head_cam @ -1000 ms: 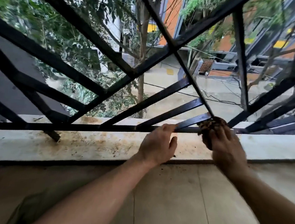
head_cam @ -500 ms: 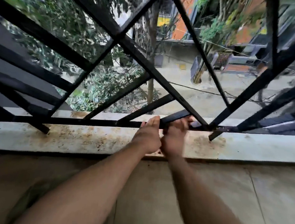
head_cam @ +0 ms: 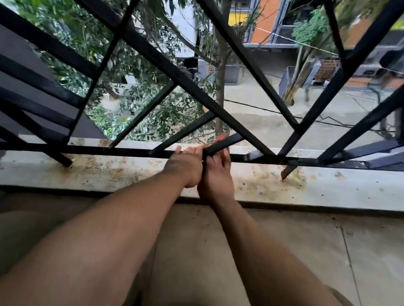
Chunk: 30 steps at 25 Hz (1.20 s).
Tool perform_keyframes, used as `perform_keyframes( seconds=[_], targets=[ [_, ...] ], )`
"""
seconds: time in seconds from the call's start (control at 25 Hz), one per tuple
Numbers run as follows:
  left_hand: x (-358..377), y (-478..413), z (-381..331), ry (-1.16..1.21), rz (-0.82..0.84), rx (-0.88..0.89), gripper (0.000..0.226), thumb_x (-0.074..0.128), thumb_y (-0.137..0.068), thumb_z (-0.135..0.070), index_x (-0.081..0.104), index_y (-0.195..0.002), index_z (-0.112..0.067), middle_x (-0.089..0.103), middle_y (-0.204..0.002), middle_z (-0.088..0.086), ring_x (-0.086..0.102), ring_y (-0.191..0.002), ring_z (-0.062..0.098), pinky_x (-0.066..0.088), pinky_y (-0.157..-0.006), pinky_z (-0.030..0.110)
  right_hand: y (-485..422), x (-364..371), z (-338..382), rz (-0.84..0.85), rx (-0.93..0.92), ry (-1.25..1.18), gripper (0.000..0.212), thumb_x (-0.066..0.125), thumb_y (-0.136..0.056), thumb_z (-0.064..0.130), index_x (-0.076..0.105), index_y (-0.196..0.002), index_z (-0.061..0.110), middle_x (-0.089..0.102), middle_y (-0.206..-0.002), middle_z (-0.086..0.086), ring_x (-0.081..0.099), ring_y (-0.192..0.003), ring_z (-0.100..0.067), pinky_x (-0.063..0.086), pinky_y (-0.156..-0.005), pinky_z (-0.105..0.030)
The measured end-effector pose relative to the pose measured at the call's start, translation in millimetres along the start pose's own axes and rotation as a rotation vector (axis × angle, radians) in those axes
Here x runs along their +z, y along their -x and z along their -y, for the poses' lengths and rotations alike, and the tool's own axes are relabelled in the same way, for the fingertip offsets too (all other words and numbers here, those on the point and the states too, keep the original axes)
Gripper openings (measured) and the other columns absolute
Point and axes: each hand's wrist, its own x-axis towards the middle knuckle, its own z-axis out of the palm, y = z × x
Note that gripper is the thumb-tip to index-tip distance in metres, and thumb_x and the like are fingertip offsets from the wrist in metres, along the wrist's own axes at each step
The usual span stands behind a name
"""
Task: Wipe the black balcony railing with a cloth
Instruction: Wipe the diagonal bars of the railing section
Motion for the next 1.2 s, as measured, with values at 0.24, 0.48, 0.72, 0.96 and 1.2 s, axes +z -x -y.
perform_keyframes(
  seconds=[0.24,0.48,0.72,0.96,1.2],
  targets=[
    [14.7,1.9,-0.3,-0.035,-0.058,0.013,0.082,0.046,-0.090,-0.010,0.003,-0.159,-0.006,0.015,-0.165,0.013,0.013,-0.153,0.026,0.004,-0.127,0.039,32.7,-59.9,-80.3,-0.179,0.043,0.347,0.067,0.054,-0.091,0.005,0.035,-0.155,0.012,0.037,-0.157,-0.003,0.051,-0.103,-0.033,0.055,-0.074,-0.043],
    [29.0,4.3,-0.9,0.064,-0.164,0.012,0.083,0.050,-0.093,-0.020,0.002,-0.159,-0.005,0.009,-0.167,0.013,0.005,-0.155,0.024,0.003,-0.126,0.037,5.3,-21.3,-27.7,-0.012,0.097,-0.037,0.073,0.058,-0.086,0.007,0.034,-0.155,0.016,0.016,-0.169,0.001,0.058,-0.121,-0.038,0.052,-0.089,-0.045],
    [32.0,12.0,-5.4,0.184,-0.234,-0.014,0.086,0.053,-0.089,-0.018,0.004,-0.159,-0.007,0.010,-0.167,0.012,0.006,-0.155,0.025,0.002,-0.127,0.037,44.8,-55.5,-91.4,-0.172,0.010,0.189,0.071,0.055,-0.091,0.006,0.036,-0.156,0.027,0.022,-0.167,0.015,0.057,-0.100,-0.029,0.056,-0.077,-0.042],
    [1.6,23.6,-36.5,0.475,-0.642,0.156,0.061,0.058,-0.084,-0.006,0.043,-0.142,-0.012,0.056,-0.132,0.012,0.055,-0.118,0.031,0.045,-0.100,0.039,38.5,-104.3,-45.2,-0.825,0.156,-0.597,0.055,0.053,-0.082,-0.012,0.057,-0.123,0.025,0.058,-0.131,-0.010,0.062,-0.113,-0.009,0.057,-0.092,-0.036],
    [-33.5,12.8,-47.7,0.678,-0.307,0.150,0.057,0.053,-0.088,-0.014,0.043,-0.143,-0.025,0.058,-0.135,0.005,0.059,-0.115,0.030,0.053,-0.093,0.039,42.5,-81.0,-86.3,-0.211,0.061,0.210,0.080,0.049,-0.080,-0.007,0.031,-0.157,0.007,0.027,-0.166,-0.009,0.037,-0.143,-0.040,0.050,-0.101,-0.057]
  ],
)
